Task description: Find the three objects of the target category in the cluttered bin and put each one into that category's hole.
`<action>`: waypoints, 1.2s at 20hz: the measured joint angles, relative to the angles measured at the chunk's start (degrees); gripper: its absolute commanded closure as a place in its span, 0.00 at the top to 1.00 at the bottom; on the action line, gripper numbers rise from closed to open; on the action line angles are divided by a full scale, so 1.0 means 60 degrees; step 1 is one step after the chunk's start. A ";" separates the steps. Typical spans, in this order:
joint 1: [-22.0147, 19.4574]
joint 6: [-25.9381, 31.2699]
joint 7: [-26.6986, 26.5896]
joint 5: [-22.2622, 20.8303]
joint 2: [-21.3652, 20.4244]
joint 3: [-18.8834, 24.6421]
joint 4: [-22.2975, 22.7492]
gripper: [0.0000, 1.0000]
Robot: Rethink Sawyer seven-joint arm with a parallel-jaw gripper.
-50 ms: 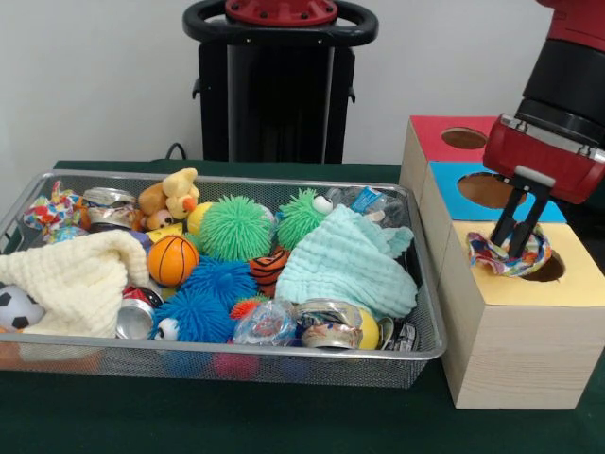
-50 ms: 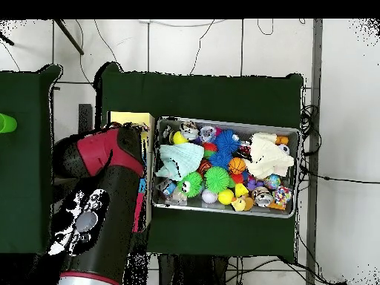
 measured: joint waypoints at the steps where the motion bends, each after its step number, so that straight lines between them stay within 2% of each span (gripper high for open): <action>1: 0.0045 -0.0001 0.0000 0.0000 0.0022 -0.0019 -0.0008 0.00; 14: 0.0233 -0.0015 0.0000 0.0002 0.0157 -0.0086 -0.0037 0.00; 24: 0.0902 -0.0271 0.0000 0.0060 0.1013 -0.0852 -0.0492 0.00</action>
